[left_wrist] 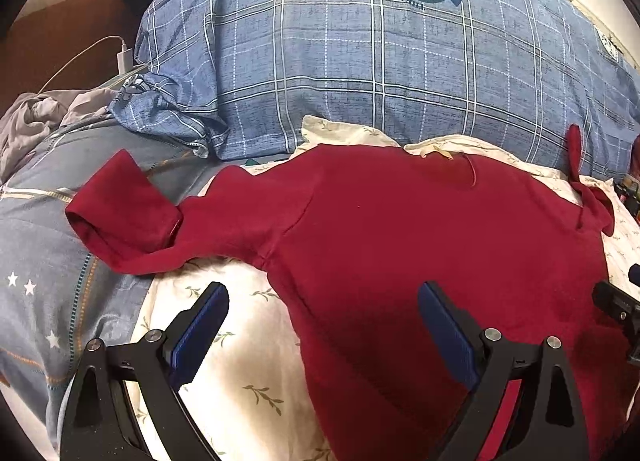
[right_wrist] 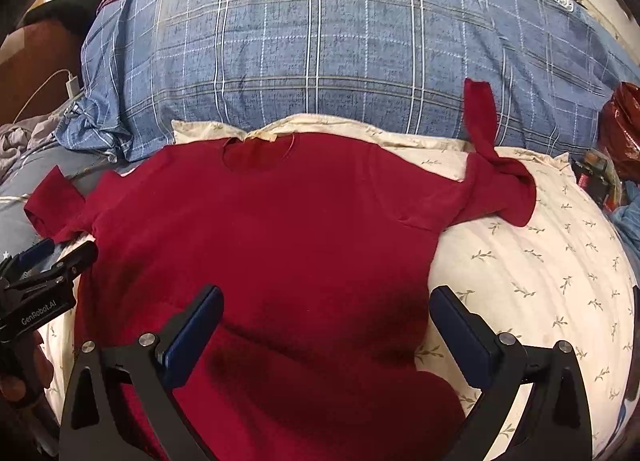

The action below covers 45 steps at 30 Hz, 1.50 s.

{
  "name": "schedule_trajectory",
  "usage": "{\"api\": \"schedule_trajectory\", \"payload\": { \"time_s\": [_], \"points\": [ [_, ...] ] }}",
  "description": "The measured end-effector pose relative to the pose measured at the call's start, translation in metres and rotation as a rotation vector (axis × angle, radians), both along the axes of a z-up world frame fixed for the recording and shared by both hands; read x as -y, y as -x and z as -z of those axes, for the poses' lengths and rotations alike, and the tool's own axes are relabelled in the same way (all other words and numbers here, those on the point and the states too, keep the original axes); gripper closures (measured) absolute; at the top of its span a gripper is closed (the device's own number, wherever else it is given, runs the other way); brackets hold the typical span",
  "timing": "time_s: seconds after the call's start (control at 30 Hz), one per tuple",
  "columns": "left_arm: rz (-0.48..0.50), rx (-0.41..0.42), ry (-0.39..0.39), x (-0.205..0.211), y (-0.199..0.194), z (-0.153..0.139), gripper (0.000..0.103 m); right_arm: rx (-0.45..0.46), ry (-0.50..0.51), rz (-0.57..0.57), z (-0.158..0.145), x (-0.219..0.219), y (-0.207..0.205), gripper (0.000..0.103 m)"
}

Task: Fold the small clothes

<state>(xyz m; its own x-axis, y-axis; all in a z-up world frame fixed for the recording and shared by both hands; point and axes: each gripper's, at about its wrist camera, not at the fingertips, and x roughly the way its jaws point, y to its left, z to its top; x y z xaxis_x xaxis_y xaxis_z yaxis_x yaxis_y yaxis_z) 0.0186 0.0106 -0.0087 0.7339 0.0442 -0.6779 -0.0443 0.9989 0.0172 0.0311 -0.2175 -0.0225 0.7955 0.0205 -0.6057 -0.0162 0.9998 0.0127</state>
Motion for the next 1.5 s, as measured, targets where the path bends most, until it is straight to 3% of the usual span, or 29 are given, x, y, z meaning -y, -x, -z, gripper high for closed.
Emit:
{"api": "schedule_trajectory", "payload": {
  "time_s": [0.3, 0.57, 1.2, 1.37, 1.5],
  "points": [
    [0.006, -0.009, 0.019, -0.003, -0.005, 0.002, 0.008, 0.001, 0.004, -0.014, 0.003, -0.006, -0.002, 0.0],
    [0.014, -0.013, 0.008, 0.0, -0.007, 0.004, 0.008, -0.002, -0.091, -0.027, 0.007, 0.0, -0.008, 0.0],
    [0.0, -0.027, 0.007, -0.008, -0.014, 0.009, 0.008, -0.043, 0.031, -0.077, 0.013, -0.03, -0.021, 0.0],
    [-0.062, -0.029, 0.044, -0.032, -0.014, 0.005, 0.008, -0.041, -0.011, -0.16, 0.006, -0.05, -0.027, 0.001],
    [-0.166, -0.036, 0.081, -0.065, -0.017, 0.003, 0.008, -0.042, -0.001, -0.212, 0.003, -0.074, -0.033, 0.005]
  ]
}}
